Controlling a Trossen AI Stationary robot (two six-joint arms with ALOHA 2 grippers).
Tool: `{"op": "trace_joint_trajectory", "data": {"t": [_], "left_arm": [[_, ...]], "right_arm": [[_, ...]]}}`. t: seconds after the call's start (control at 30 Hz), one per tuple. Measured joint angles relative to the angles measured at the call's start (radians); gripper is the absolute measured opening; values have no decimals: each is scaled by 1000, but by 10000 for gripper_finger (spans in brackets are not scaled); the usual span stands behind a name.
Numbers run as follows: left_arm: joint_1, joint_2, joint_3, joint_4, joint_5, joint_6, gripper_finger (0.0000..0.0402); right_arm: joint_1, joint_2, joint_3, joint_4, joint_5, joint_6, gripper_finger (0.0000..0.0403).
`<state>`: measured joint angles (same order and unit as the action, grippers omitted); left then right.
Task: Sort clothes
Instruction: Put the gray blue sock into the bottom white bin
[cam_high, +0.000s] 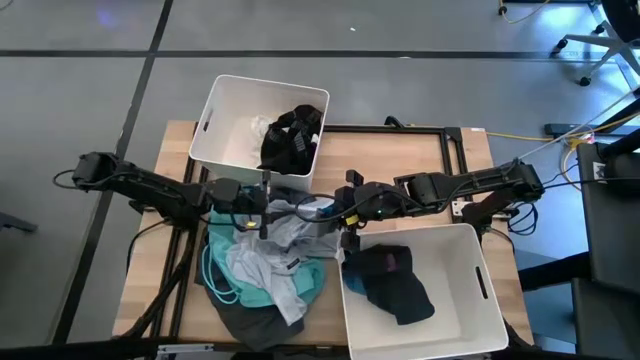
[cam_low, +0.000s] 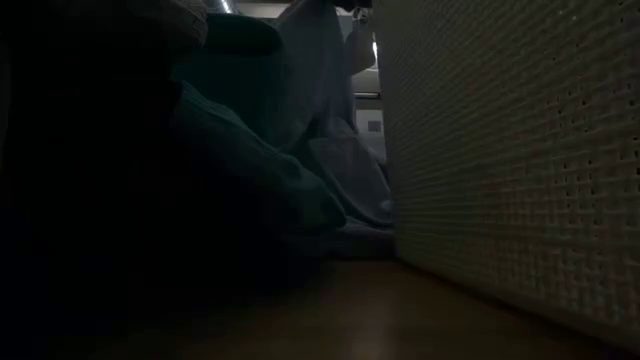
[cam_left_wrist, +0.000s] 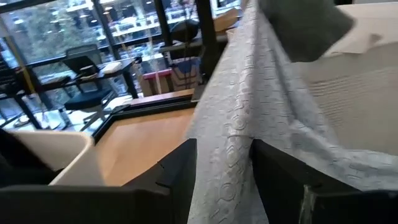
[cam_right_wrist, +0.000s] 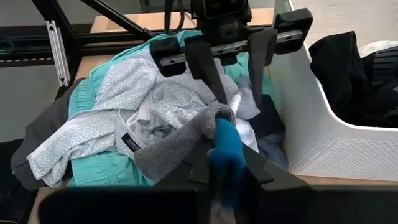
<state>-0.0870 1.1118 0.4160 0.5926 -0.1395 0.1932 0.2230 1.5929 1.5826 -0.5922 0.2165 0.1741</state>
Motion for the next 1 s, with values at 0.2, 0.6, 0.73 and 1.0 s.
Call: {"op": "trace_joint_trajectory", "data": {"t": [0.2, 0.6, 0.73, 1.0], "left_arm": [[-6, 0, 0, -8, 21, 47, 81], [-4, 0, 1, -205, 29, 174, 2], [-4, 0, 0, -307, 29, 175, 1], [-24, -11, 0, -318, 29, 42, 16]], "right_arm": [[0, 0, 0, 0, 0, 0, 35], [22, -11, 19, -5, -2, 0, 35], [59, -18, 80, -79, 8, 1, 35], [171, -18, 215, -329, 9, 127, 35]]}}
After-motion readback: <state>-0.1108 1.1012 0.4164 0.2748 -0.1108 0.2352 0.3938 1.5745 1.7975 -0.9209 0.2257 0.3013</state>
